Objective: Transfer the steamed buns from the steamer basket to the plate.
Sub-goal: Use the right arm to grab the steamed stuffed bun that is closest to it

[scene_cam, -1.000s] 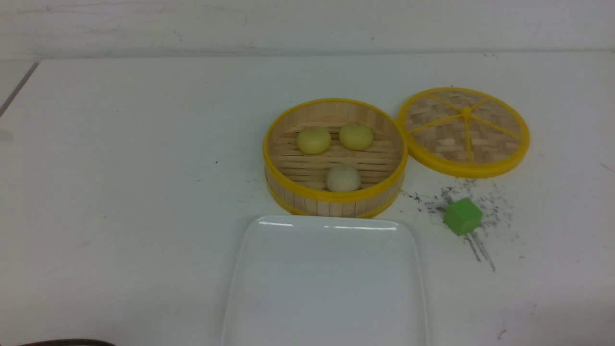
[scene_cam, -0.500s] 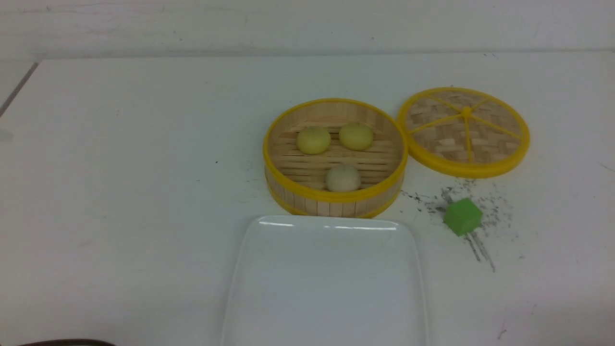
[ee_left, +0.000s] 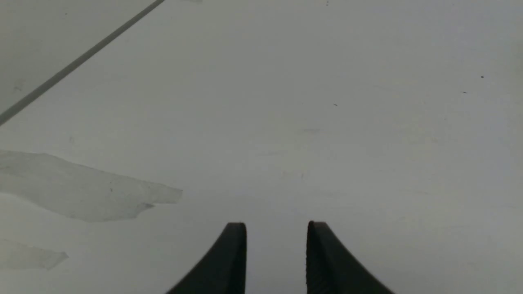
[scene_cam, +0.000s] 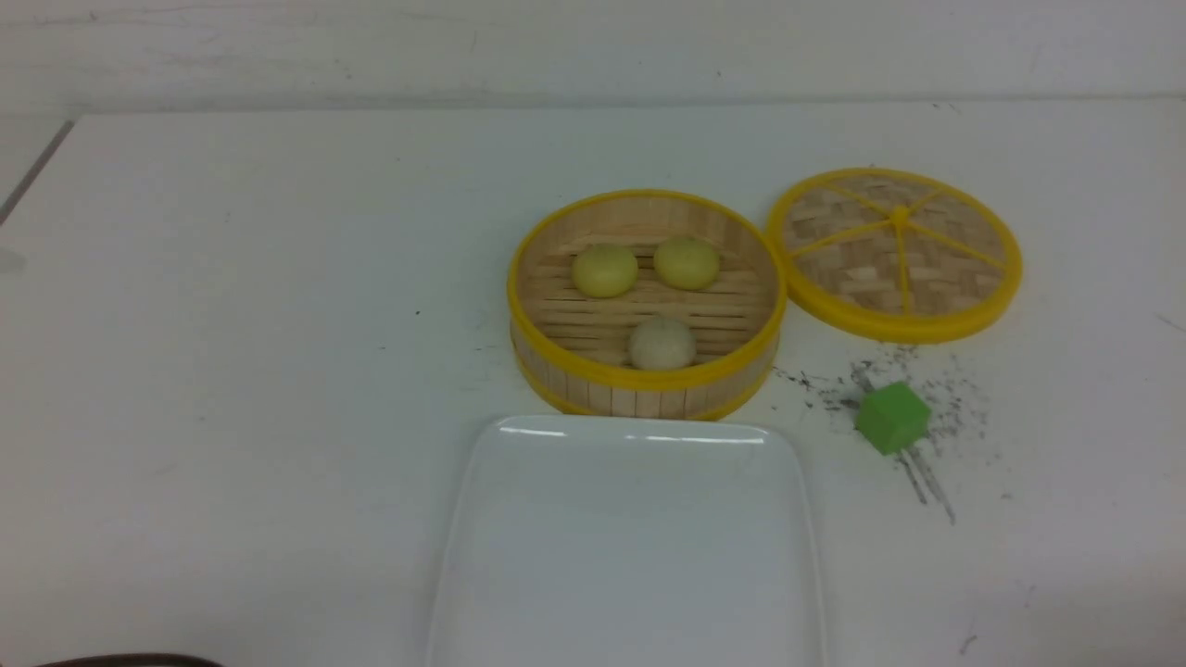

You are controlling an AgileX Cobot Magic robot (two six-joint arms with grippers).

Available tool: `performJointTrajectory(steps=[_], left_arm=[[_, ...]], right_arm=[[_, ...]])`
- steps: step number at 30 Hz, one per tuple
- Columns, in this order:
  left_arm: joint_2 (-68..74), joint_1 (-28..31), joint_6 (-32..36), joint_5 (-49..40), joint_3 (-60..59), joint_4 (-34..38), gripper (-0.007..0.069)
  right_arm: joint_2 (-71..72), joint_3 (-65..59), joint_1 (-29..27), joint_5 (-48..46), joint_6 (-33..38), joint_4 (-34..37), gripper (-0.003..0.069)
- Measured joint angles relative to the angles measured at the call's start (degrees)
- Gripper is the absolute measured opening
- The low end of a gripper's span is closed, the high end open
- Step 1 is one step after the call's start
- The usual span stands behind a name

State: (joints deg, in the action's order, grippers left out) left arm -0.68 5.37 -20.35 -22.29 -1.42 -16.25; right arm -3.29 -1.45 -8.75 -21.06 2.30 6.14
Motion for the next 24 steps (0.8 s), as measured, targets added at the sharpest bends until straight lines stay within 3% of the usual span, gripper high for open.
performJointTrajectory(steps=[19,24], left_arm=[[0.0,0.0,0.0,0.0,0.0,0.0,0.0242],[0.0,0.0,0.0,0.0,0.0,0.0,0.0242]], right_arm=[[0.0,0.0,0.0,0.2,0.0,-0.1,0.0242],[0.0,5.5,0.0,-1.1,-2.9,5.1,0.0242]])
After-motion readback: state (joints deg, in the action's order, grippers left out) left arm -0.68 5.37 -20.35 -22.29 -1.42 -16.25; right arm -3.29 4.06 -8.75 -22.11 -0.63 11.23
